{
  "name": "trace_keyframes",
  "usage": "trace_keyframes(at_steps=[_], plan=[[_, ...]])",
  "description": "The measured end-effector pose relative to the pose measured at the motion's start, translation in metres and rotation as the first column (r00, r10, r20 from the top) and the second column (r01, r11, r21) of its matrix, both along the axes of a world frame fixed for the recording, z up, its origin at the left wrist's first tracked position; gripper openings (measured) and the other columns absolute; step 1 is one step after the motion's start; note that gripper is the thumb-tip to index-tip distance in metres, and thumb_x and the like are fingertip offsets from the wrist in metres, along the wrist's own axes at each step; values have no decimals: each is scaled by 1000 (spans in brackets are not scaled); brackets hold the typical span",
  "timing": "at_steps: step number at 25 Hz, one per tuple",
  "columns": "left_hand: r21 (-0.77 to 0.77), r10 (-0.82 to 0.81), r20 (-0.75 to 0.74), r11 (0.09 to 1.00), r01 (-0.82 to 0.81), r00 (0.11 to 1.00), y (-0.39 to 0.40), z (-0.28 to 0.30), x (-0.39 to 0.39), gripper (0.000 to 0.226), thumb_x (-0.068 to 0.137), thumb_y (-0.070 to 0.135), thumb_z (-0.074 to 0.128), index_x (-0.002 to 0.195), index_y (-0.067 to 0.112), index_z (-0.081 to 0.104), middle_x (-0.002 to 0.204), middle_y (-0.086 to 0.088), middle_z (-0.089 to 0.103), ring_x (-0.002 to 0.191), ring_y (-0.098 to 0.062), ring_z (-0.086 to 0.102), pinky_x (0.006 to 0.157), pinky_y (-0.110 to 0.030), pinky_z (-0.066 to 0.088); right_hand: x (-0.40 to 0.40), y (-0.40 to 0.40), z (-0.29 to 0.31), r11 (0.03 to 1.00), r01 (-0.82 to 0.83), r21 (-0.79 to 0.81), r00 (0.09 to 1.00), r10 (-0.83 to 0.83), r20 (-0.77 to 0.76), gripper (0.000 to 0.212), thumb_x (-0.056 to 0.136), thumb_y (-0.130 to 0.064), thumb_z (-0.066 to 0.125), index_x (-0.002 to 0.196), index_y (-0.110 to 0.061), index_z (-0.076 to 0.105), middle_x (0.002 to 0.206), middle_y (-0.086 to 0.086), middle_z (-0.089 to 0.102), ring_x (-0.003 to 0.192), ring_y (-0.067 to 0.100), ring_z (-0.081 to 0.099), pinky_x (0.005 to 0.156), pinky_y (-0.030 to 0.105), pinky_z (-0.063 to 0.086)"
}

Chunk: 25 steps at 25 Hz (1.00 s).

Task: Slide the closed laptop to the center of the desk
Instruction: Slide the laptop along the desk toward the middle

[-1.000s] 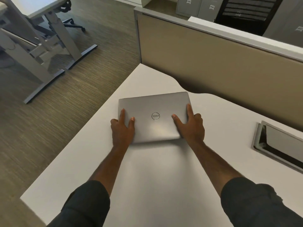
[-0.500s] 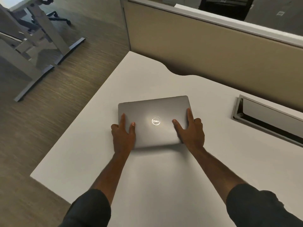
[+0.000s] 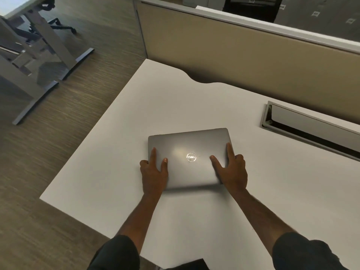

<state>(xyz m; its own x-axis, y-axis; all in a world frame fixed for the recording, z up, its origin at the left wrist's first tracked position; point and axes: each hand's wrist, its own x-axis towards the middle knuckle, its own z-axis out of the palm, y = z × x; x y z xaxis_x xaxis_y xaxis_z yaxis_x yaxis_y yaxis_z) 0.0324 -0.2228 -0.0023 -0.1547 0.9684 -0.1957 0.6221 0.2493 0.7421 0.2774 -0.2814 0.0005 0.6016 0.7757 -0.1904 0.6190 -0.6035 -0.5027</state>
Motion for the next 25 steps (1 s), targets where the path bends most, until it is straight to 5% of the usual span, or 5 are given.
trace_keyframes(at_steps=[18, 25], plan=[[-47, -71, -1, 996, 71, 997, -97, -15, 11, 65, 96, 42, 60, 154, 35, 33, 106, -2, 38, 111, -30, 49, 91, -27, 35, 8, -112, -9, 997, 65, -37, 998, -64, 28, 87, 83, -78, 52, 157, -39, 25, 107, 7, 51, 111, 31, 52, 79, 43, 54], [-63, -114, -59, 992, 111, 992, -102, -14, 14, 65, 97, 43, 57, 156, 32, 30, 114, -13, 43, 116, -35, 46, 102, -42, 43, 7, -125, -19, 996, 84, -2, 996, -84, 16, 83, 85, -74, 56, 154, -37, 29, 108, 11, 50, 112, 34, 50, 82, 46, 54]])
